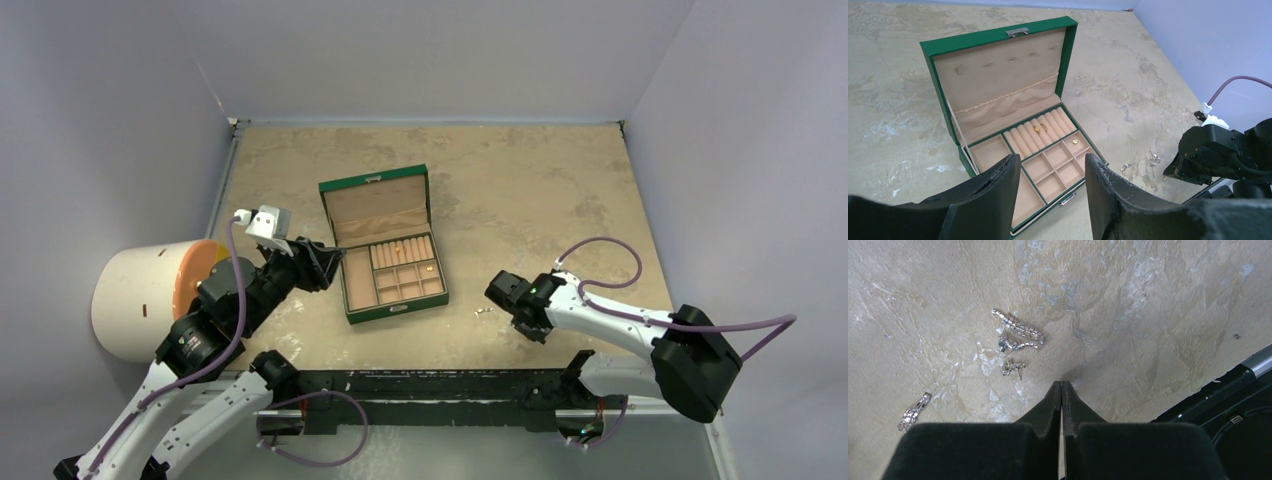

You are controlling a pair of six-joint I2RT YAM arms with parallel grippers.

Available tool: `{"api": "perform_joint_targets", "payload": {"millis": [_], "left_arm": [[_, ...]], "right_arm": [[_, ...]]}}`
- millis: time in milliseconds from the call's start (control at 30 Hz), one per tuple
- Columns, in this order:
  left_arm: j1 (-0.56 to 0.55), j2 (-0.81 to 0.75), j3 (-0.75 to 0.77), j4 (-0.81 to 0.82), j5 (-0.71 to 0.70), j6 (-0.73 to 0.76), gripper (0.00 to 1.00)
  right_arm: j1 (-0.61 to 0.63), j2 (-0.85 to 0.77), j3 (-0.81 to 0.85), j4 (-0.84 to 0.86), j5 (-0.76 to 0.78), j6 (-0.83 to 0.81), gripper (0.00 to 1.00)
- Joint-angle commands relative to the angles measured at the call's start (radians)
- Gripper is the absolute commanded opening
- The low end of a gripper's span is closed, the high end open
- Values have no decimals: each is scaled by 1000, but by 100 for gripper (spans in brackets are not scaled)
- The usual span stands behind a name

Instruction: Organize the mixed jewelry

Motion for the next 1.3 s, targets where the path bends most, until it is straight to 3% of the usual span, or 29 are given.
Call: {"api": "perform_joint_targets", "payload": {"millis": [0,300,400,467,1267], "left_arm": [[6,-1,-4,21,5,20,50],[7,-4,-3,21,3,20,50],[7,-6,-4,22,3,20,50],[7,-6,-5,21,4,20,50],[7,-13,-3,21,3,21,50]], "right_arm": [[-7,-6,0,-15,8,-2,0],[-6,-33,23,-40,16,-15,0],[-6,-30,36,-53,18,-20,12],[-6,-28,41,-55,15,-24,15],[-6,-4,38,5,-35,-65,9]]}}
